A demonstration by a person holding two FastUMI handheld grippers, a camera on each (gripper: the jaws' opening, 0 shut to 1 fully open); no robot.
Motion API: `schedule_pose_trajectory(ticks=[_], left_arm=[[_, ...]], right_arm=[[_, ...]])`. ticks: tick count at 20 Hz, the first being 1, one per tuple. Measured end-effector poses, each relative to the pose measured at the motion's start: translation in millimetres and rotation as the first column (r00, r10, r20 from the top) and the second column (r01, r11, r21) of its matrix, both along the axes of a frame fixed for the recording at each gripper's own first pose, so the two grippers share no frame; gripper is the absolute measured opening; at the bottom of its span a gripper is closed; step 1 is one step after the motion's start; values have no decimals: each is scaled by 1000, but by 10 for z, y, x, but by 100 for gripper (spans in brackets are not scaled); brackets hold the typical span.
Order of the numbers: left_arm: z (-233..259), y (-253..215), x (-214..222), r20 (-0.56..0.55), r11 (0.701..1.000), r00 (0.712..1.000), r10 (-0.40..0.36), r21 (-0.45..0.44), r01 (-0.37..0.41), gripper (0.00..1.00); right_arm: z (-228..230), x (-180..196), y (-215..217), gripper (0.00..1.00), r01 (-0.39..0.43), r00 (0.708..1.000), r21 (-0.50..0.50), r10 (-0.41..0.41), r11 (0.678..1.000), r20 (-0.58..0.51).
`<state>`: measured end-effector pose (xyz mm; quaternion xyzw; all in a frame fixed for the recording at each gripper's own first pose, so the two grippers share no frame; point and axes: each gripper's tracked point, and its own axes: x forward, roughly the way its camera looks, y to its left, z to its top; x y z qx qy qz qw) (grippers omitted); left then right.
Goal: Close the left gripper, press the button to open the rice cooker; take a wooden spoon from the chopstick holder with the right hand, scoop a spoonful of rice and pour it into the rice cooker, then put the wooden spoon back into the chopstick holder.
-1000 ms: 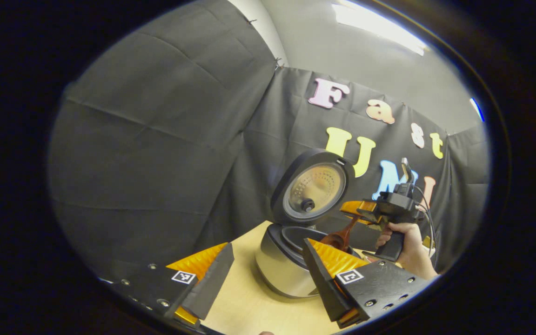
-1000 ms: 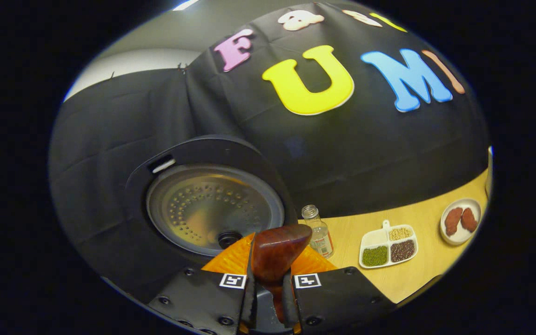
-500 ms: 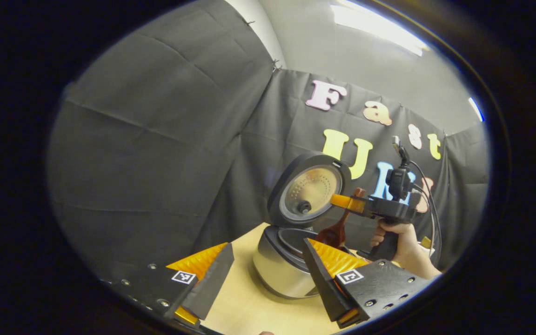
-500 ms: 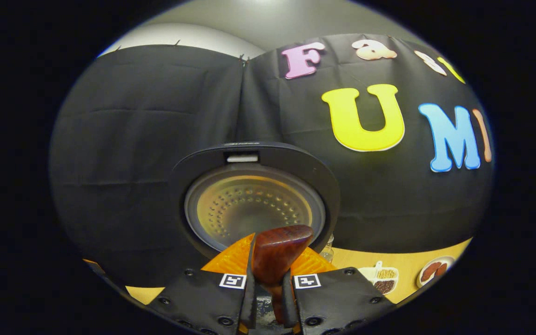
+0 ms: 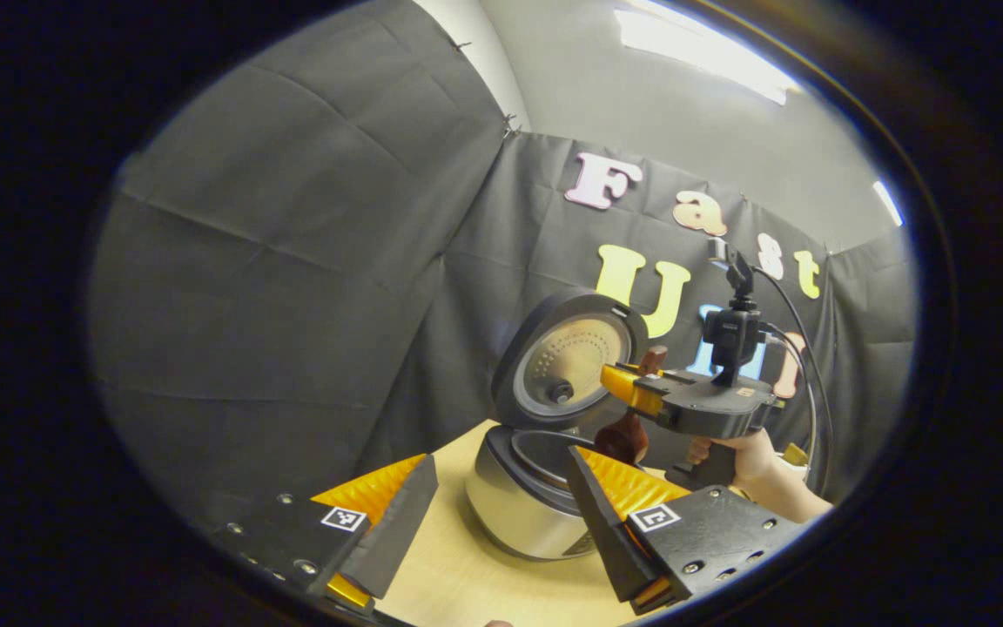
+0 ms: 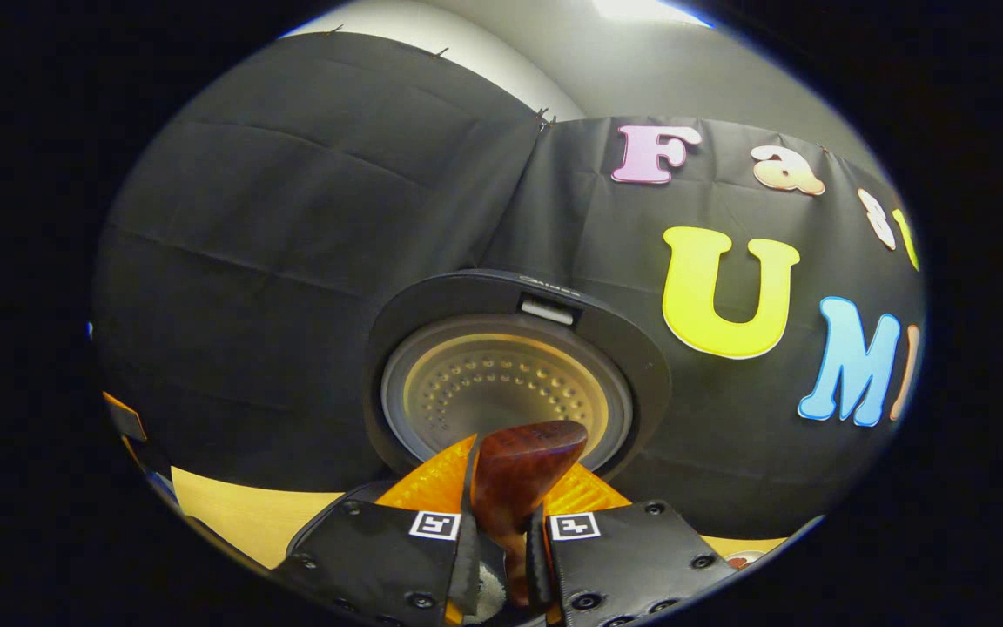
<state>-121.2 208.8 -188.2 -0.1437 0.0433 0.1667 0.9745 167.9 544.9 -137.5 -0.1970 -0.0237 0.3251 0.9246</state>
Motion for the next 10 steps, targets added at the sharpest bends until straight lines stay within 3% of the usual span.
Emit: schedule_pose_trajectory(ticks=[5, 10], left_arm=[[59, -123, 32, 9, 1000, 1000, -11, -8, 11, 93], [144, -355, 170, 29, 999, 999, -45, -9, 46, 93]], right_arm=[[253, -143, -115, 23, -20, 999, 131, 24, 991, -28], [677, -425, -541, 21, 5, 999, 271, 6, 963, -38]])
